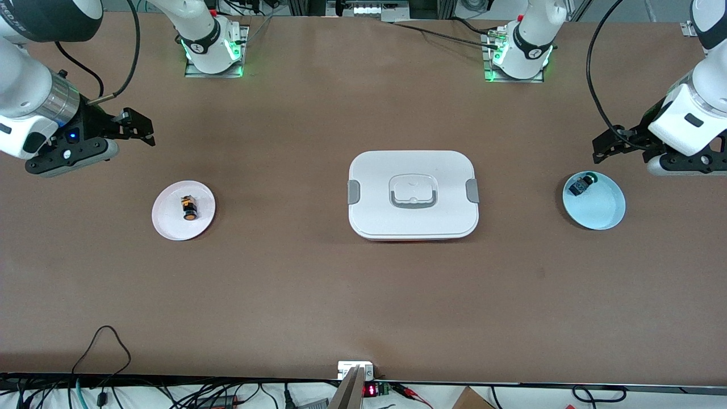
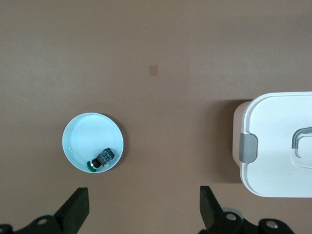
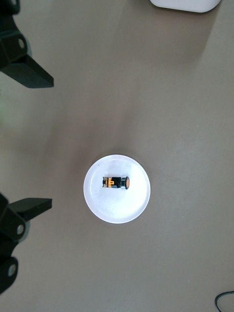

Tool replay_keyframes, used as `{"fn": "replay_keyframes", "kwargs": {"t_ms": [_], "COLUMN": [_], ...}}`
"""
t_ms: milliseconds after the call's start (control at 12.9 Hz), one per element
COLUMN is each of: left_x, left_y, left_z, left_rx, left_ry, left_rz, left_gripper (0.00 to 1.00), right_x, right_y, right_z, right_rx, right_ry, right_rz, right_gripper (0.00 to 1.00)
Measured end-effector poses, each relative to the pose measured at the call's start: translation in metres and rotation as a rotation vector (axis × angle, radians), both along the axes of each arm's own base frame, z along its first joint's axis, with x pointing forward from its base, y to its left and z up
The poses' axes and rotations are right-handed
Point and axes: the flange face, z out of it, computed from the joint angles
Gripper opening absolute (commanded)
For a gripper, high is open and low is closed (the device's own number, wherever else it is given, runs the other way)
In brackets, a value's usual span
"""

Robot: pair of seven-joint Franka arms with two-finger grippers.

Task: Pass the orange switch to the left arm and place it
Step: 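Move the right gripper down over the orange switch on the pink plate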

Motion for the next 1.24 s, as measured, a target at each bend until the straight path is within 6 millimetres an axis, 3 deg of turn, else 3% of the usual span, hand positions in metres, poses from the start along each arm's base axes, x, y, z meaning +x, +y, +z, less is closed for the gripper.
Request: {"fn": "replay_keyframes", "kwargs": {"t_ms": [464, 773, 927, 1236], "left_x": [0.0, 0.0, 0.0, 0.0], "left_y": [0.0, 0.0, 0.0, 0.0], "left_z": [0.0, 0.0, 0.0, 0.0], "left_rx": [0.0, 0.0, 0.0, 0.0], "left_ry": [0.0, 0.0, 0.0, 0.0], "left_rz": [0.0, 0.0, 0.0, 0.0], "left_gripper": [1.0, 1.0, 1.0, 1.0], "right_x": [0.0, -0.004, 0.005, 0.021], "right_y": [0.0, -0.005, -0.018, -0.064], "right_z": [0.004, -0.018, -0.037, -0.108], "right_rx": [-0.005, 0.002, 0.02, 0.076], "right_ry": [0.009, 0.122, 0.135, 0.099], "right_rz": [0.007, 0.154, 0.291, 0.664], "right_gripper": [1.0, 1.0, 1.0, 1.0]}}
